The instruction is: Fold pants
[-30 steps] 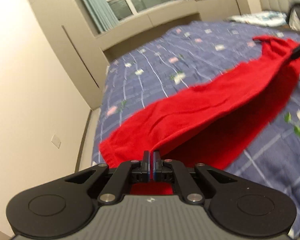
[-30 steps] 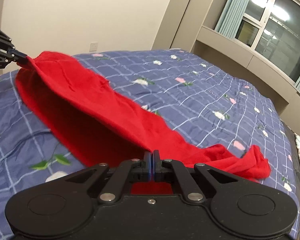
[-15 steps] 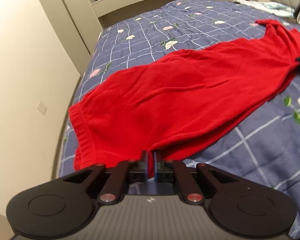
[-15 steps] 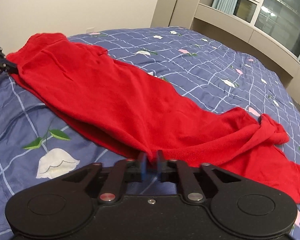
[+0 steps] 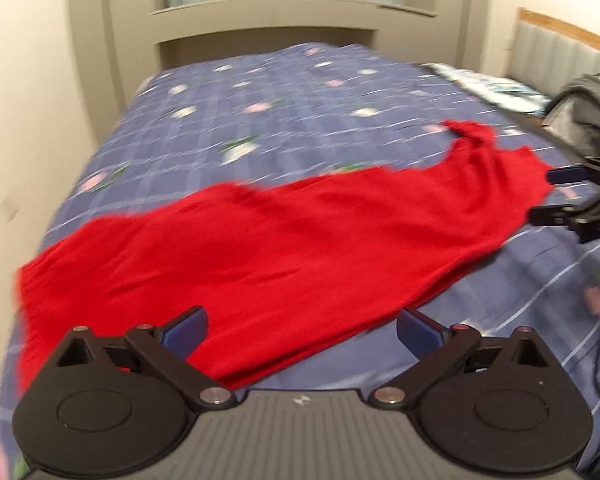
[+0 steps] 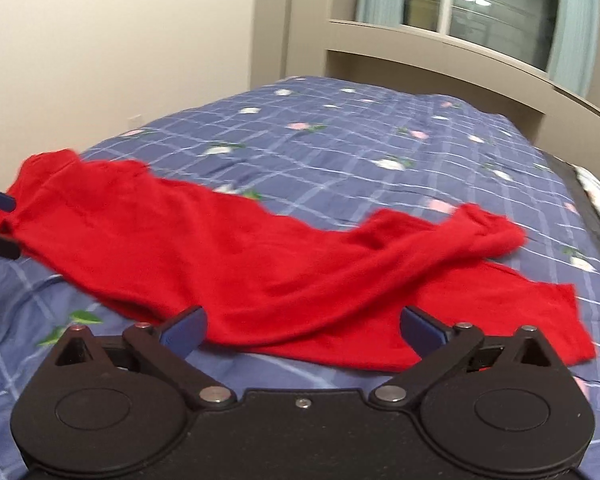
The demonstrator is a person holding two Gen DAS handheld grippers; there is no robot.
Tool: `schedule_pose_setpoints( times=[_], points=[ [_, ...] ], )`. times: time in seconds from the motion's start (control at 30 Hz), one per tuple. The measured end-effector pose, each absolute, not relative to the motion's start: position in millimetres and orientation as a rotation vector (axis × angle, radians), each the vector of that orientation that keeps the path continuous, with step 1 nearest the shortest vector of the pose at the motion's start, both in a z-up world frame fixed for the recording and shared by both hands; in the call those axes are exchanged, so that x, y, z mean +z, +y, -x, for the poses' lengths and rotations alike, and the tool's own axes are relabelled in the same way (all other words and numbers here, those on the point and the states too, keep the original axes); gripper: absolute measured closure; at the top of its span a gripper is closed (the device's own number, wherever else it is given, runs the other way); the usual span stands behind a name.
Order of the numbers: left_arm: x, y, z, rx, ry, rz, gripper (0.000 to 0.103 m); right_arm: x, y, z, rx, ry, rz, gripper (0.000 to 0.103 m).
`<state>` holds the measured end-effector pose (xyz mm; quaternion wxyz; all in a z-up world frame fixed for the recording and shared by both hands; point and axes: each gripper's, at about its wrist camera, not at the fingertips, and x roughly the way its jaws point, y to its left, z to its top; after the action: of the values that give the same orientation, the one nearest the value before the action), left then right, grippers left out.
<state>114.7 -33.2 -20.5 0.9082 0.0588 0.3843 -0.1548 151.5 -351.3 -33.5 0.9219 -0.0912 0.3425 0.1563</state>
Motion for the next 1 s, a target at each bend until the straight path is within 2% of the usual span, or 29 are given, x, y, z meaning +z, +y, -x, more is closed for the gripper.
schedule_pose_setpoints(
  times=[0.3,0.37,0.43,0.53,0.6,0.73,0.8,0.83,0.9,0.93,0.97,1.0],
  points=[
    [-23.1,-168.7,-154.2,-0.578,0.655,-0.188,0.000,-12.6,-430.9,-201.8,0.178,0.704,0.185,0.001],
    [-25.8,-202.3,-162.9,-0.640,0.681,-0.228,0.001,-6.6,-443.4,-222.2,0.174,0.720,0.169,0.001],
    [-27.1,-225.5,-165.6,-0.663,0.675,-0.254,0.008,-1.7,-451.9,-243.7,0.168,0.735,0.158,0.001],
    [-31.2,-251.9,-167.9,-0.672,0.649,-0.311,0.026,3.7,-455.3,-274.8,0.185,0.740,0.164,0.002],
    [-34.7,-265.0,-170.8,-0.687,0.654,-0.326,0.046,4.9,-451.3,-294.4,0.185,0.750,0.196,0.009],
    [-43.8,-279.5,-177.3,-0.712,0.684,-0.351,0.065,0.6,-434.1,-334.3,0.205,0.803,0.252,0.018],
    [-49.4,-286.2,-183.4,-0.697,0.712,-0.365,0.078,-6.5,-423.7,-352.4,0.201,0.846,0.273,0.024],
    [-52.5,-288.8,-186.1,-0.684,0.730,-0.368,0.081,-12.3,-418.3,-361.7,0.194,0.875,0.282,0.025],
    [-55.6,-290.9,-190.3,-0.672,0.759,-0.362,0.096,-24.2,-410.0,-377.3,0.180,0.929,0.286,0.030],
    [-56.4,-291.4,-191.3,-0.667,0.768,-0.361,0.099,-31.0,-407.1,-383.7,0.174,0.952,0.290,0.032],
    [-55.5,-290.4,-192.3,-0.663,0.771,-0.359,0.102,-37.3,-403.8,-387.7,0.167,0.975,0.298,0.042],
    [-54.5,-289.7,-192.8,-0.659,0.771,-0.356,0.103,-43.7,-401.3,-391.6,0.153,0.996,0.313,0.062]
  ],
)
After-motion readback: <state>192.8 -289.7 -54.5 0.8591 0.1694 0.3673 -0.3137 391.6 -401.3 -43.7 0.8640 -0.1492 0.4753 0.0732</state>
